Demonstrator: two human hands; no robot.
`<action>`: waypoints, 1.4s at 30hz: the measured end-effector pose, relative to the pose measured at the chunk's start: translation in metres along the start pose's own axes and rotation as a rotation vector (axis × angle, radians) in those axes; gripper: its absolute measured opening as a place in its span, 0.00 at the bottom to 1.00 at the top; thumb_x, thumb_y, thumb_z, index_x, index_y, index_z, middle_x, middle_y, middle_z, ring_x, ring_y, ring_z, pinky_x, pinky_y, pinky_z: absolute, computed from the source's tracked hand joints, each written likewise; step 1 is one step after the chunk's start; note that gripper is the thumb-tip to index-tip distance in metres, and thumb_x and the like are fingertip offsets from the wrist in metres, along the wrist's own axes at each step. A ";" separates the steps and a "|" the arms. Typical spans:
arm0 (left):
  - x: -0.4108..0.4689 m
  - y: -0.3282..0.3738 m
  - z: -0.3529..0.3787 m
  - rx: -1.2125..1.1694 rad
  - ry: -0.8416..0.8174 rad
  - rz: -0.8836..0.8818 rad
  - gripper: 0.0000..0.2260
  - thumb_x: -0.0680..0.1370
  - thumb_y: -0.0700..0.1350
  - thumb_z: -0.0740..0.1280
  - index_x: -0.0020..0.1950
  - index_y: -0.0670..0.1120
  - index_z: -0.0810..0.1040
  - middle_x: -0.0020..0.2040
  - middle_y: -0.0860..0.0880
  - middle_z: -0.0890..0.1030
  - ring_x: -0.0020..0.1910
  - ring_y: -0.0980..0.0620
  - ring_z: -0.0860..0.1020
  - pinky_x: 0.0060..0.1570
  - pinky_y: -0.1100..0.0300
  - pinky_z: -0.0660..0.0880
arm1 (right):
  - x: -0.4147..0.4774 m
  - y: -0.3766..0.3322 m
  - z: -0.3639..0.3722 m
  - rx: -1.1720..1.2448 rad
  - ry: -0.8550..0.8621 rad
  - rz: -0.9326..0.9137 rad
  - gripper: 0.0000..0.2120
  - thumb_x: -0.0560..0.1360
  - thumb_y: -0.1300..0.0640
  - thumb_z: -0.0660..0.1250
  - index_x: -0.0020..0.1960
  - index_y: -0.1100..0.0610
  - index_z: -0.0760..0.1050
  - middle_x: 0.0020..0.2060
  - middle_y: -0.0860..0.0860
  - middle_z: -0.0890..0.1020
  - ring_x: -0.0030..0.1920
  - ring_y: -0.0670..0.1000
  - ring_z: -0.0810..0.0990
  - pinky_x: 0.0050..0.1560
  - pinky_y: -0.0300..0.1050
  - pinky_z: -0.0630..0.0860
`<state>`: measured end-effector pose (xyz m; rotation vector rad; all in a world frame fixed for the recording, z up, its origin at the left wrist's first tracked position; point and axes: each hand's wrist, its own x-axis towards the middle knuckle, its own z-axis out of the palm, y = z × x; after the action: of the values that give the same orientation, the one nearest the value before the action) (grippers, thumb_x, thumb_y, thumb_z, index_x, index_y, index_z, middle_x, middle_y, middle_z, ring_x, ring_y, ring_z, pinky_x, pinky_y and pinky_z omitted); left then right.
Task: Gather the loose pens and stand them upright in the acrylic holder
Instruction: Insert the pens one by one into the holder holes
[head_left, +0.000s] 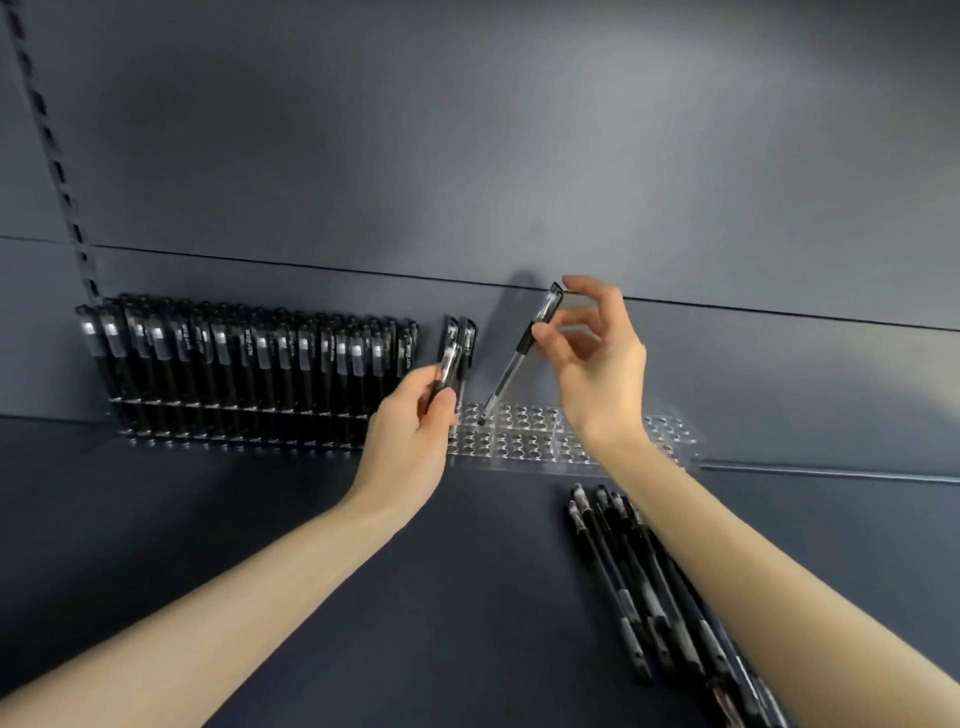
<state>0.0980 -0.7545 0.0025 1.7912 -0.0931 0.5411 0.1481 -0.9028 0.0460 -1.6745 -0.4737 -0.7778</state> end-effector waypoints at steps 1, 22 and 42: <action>0.003 -0.004 0.000 -0.013 0.000 0.027 0.07 0.81 0.43 0.59 0.55 0.54 0.70 0.38 0.52 0.77 0.29 0.61 0.70 0.33 0.64 0.68 | 0.002 0.002 0.006 -0.032 0.020 -0.030 0.18 0.74 0.65 0.68 0.53 0.44 0.70 0.37 0.43 0.77 0.38 0.48 0.79 0.45 0.44 0.77; 0.002 -0.023 -0.009 -0.123 0.062 0.078 0.11 0.81 0.46 0.59 0.48 0.64 0.68 0.40 0.37 0.77 0.40 0.45 0.75 0.44 0.47 0.73 | 0.013 0.035 0.043 -0.363 -0.223 -0.048 0.14 0.74 0.67 0.68 0.57 0.55 0.75 0.36 0.46 0.81 0.42 0.50 0.82 0.50 0.51 0.79; -0.010 -0.021 0.005 -0.347 -0.190 -0.075 0.06 0.80 0.39 0.61 0.47 0.42 0.77 0.34 0.49 0.79 0.27 0.54 0.71 0.26 0.62 0.69 | -0.018 0.002 0.014 0.141 -0.383 0.226 0.11 0.72 0.67 0.70 0.52 0.59 0.75 0.31 0.45 0.83 0.38 0.42 0.82 0.44 0.33 0.76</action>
<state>0.0972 -0.7550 -0.0210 1.4955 -0.2350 0.2793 0.1402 -0.8882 0.0309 -1.7113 -0.5768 -0.2504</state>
